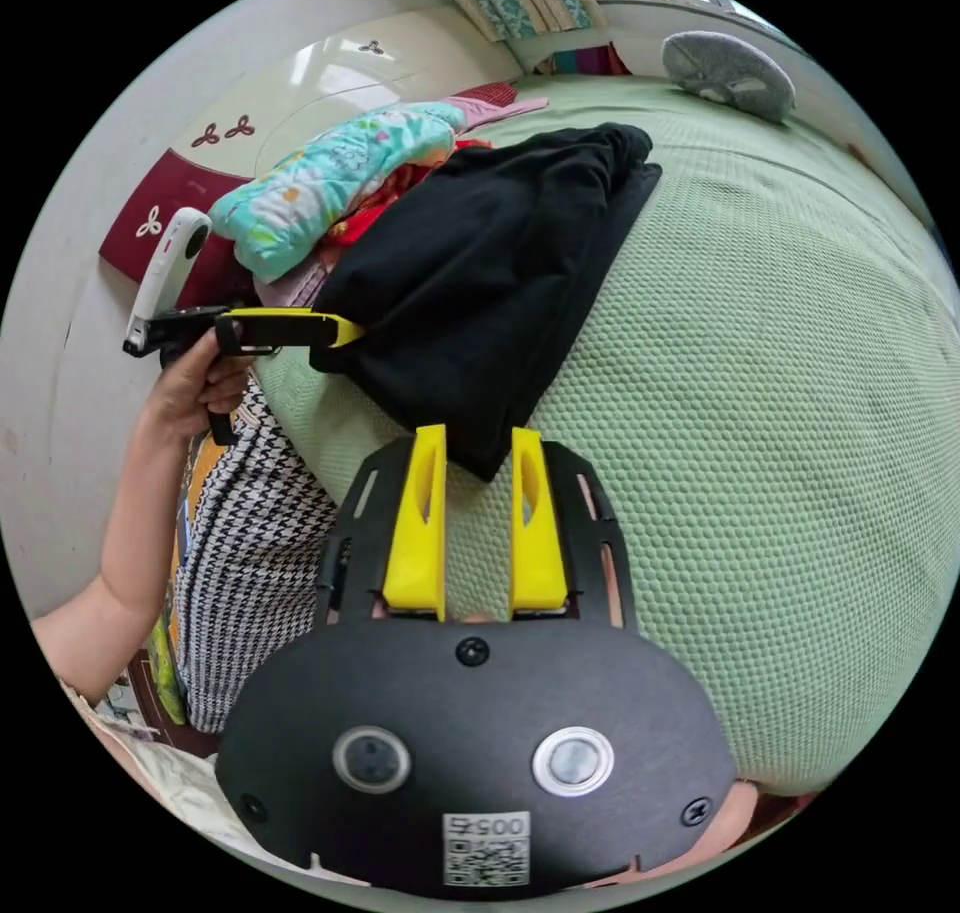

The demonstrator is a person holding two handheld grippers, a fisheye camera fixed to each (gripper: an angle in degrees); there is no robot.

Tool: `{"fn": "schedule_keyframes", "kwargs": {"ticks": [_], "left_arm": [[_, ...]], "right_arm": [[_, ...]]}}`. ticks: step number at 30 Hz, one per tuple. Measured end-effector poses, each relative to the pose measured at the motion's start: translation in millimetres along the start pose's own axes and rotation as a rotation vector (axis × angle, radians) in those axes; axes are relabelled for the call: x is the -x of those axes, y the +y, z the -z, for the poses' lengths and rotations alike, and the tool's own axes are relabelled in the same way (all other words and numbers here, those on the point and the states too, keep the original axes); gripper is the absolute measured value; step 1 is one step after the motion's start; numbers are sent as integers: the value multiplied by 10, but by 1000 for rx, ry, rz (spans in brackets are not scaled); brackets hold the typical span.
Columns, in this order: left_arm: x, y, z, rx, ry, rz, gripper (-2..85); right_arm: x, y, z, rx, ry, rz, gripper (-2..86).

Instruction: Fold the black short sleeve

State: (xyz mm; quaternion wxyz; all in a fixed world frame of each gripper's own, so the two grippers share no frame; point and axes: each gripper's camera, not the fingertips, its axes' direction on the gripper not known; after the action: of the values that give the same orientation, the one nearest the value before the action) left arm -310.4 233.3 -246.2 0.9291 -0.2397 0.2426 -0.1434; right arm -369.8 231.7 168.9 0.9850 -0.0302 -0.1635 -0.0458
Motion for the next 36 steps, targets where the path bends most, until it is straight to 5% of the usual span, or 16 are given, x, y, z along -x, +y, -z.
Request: {"fn": "schedule_keyframes", "kwargs": {"ticks": [7,16,21,26,36], "left_arm": [[-8,131,102,-40,42,-20,79],[224,449,-154,-64,140,165,71],[3,674,-139,-52,-19,177,26],[-628,1016,-107,-108,-121,54,-4],[-2729,1164,-1236,-146,112,-276,-5]], "right_arm": [[106,225,259,-75,27,-1,-3],[248,252,-54,41,153,28,-7],[332,449,164,57,95,49,6],[360,1069,731,-83,50,-12,42],[129,2326,1730,-191,364,-244,87]]}}
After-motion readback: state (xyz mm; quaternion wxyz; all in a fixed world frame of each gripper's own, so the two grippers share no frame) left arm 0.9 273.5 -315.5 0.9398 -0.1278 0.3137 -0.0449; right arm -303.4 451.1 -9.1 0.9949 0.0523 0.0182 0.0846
